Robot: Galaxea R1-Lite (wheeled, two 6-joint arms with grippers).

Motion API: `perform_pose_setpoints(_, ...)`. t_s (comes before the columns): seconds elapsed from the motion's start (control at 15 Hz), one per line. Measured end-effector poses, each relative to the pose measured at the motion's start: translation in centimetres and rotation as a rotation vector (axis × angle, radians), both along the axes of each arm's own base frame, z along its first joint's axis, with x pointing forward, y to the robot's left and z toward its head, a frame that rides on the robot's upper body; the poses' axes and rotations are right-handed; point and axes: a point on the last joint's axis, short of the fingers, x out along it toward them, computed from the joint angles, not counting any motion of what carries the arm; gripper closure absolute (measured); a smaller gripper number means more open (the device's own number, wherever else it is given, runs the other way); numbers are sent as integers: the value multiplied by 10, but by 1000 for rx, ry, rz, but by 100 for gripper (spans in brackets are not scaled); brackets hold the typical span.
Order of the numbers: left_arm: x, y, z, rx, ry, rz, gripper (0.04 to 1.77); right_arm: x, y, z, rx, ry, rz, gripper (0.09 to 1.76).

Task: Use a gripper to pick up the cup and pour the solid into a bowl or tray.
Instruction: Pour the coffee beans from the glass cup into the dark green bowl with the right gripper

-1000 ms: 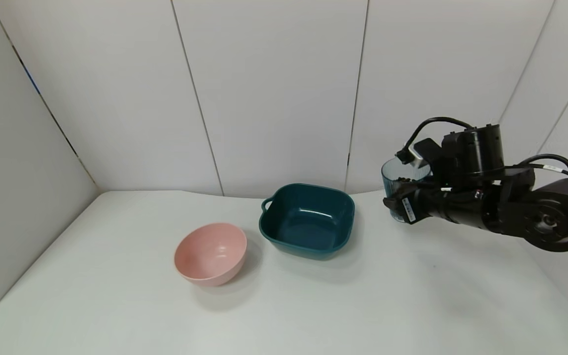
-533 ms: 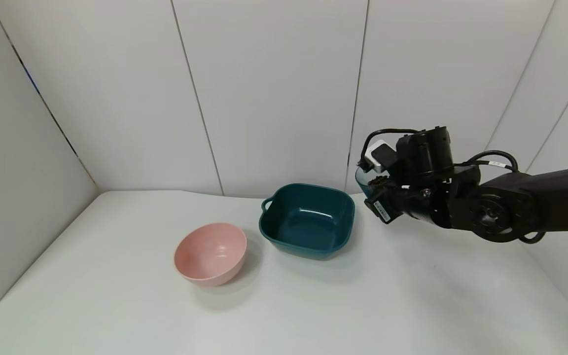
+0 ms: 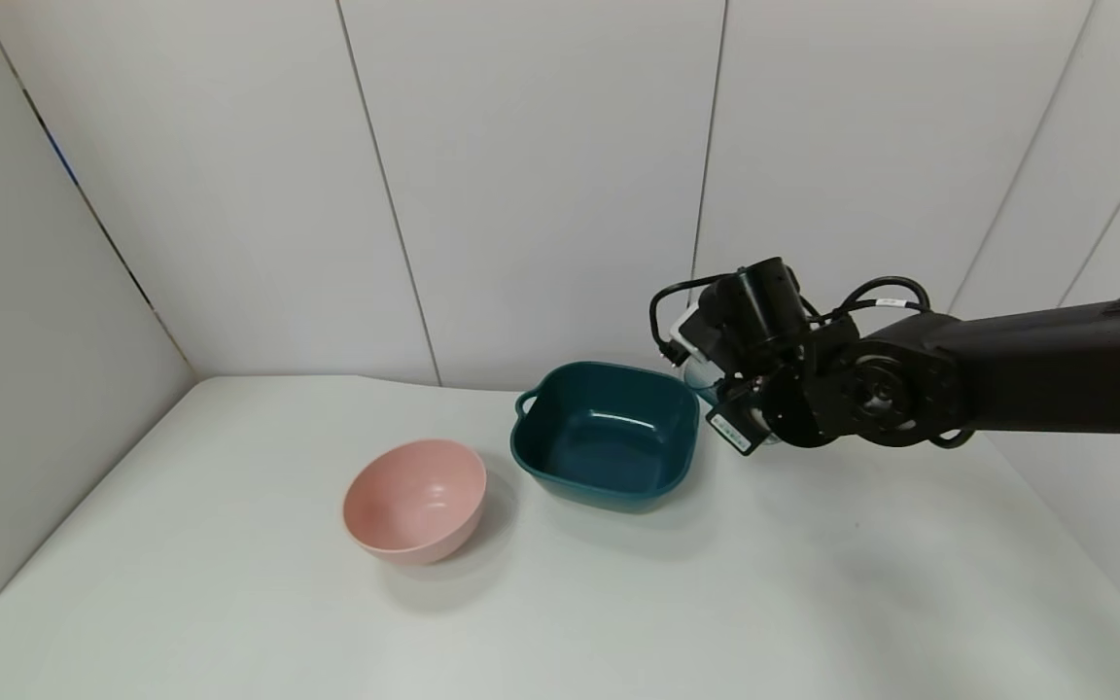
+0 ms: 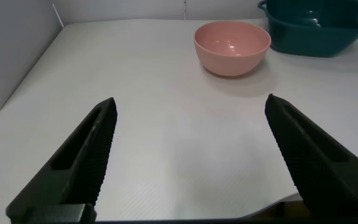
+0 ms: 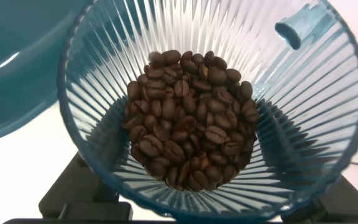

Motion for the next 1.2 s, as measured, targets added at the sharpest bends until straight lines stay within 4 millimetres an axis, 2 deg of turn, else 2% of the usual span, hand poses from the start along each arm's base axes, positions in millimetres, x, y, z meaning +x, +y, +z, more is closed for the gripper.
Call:
perform_pose_setpoints(0.2, 0, 0, 0, 0, 0, 0, 9, -1, 13, -4, -72, 13, 3, 51)
perform_pose_setpoints(0.67, 0, 0, 0, 0, 0, 0, 9, -8, 33, 1, -253, 96, -26, 51)
perform_pose_setpoints(0.87, 0, 0, 0, 0, 0, 0, 9, -13, 48, 2, -295, 88, -21, 51)
perform_pose_setpoints(1.2, 0, 0, 0, 0, 0, 0, 9, -16, 66, -15, -445, 54, -71, 52)
